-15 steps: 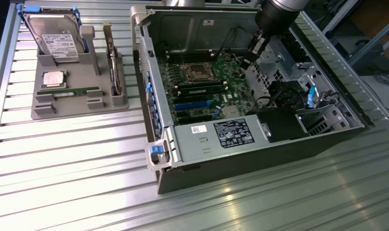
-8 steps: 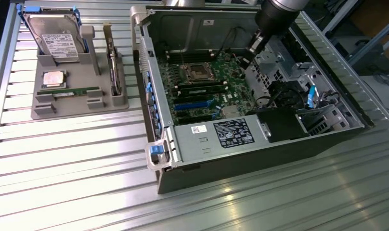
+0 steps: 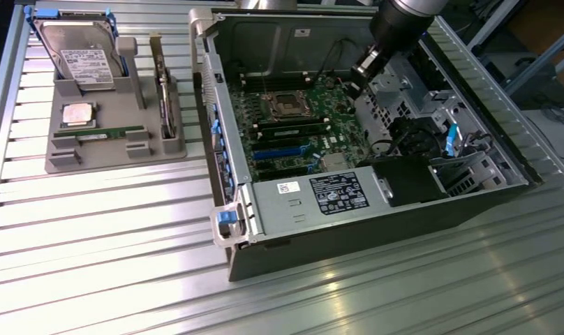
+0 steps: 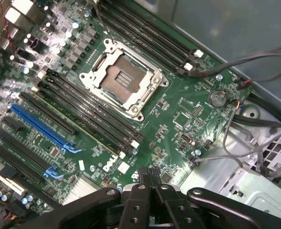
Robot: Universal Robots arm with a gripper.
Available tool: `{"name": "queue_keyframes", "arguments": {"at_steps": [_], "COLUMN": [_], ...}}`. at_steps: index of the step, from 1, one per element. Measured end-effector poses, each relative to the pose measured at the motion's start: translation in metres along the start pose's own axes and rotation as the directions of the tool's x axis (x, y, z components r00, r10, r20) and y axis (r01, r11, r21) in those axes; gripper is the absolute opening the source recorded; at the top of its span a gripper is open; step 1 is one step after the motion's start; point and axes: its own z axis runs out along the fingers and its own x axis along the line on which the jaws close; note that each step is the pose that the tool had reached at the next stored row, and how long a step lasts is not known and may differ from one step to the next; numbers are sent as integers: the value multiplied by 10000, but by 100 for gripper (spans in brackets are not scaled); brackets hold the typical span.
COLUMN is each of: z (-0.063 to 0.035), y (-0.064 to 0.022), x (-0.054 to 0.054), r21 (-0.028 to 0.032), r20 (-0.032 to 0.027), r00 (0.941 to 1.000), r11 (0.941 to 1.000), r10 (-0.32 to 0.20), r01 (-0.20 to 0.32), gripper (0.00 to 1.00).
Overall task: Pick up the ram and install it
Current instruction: 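Press down the ram until it locks into place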
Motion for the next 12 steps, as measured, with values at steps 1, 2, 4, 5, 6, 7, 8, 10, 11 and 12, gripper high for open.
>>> {"name": "queue_keyframes", "arguments": {"at_steps": [1, 2, 4, 5, 6, 7, 8, 10, 11, 12], "z": [0, 0, 0, 0, 0, 0, 0, 0, 0, 0], "y": [0, 0, 0, 0, 0, 0, 0, 0, 0, 0], "x": [0, 0, 0, 0, 0, 0, 0, 0, 0, 0], "r21": [-9, -15, -30, -41, -51, -60, -72, -92, -108, -119], "r20": [10, 16, 31, 42, 51, 59, 69, 86, 98, 105], "r00": [9998, 9995, 9981, 9964, 9944, 9925, 9897, 9835, 9779, 9738], "r11": [9998, 9995, 9981, 9964, 9944, 9926, 9897, 9835, 9779, 9739], "r10": [196, 314, 616, 850, 1055, 1217, 1433, 1808, 2087, 2270], "r01": [-196, -314, -616, -850, -1055, -1217, -1432, -1807, -2086, -2269], "gripper": [11, 11, 11, 11, 11, 11, 11, 11, 11, 11]}}
